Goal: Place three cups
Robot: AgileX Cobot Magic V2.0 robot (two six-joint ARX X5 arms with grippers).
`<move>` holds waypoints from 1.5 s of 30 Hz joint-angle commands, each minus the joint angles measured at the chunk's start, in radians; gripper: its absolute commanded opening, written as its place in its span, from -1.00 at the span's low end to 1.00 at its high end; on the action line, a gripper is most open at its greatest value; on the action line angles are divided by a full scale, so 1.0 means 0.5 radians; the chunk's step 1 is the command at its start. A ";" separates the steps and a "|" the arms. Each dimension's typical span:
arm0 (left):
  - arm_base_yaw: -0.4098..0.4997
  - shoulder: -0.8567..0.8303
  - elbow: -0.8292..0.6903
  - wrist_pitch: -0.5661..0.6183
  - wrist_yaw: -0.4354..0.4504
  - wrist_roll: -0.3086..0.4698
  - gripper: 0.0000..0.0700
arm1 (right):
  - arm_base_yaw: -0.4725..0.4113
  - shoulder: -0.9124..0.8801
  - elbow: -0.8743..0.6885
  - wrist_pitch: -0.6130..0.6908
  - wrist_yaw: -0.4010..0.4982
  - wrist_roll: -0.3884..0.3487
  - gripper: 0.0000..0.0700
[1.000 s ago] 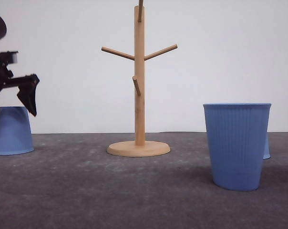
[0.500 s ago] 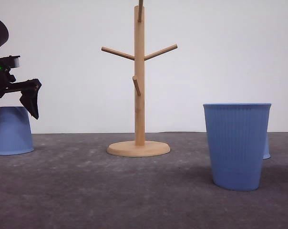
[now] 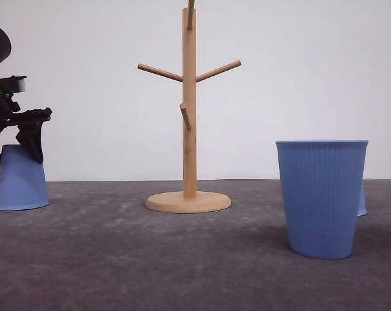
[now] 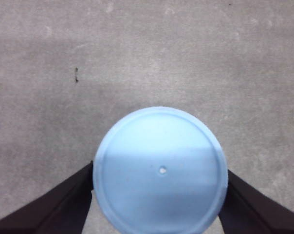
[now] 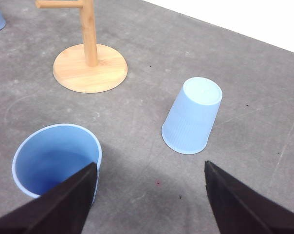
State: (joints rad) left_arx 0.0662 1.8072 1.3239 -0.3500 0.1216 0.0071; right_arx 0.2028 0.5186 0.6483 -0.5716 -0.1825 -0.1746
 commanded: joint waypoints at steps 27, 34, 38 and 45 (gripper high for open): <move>0.030 -0.708 0.021 0.026 0.663 -0.958 0.12 | 0.009 0.005 0.031 0.022 0.002 0.036 0.27; 0.024 -0.704 0.021 0.304 0.801 -1.237 0.12 | 0.009 0.005 0.031 0.022 0.000 0.036 0.27; 0.022 -0.704 0.021 0.434 0.831 -1.336 0.12 | 0.009 0.005 0.031 0.022 0.000 0.036 0.27; -0.066 -0.699 0.021 0.538 0.857 -1.350 0.12 | 0.009 0.005 0.031 0.041 0.000 0.036 0.27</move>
State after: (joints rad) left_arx 0.0381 1.4486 1.3190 -0.0988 0.5413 -0.6591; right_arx 0.2028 0.5186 0.6483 -0.5628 -0.1829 -0.1745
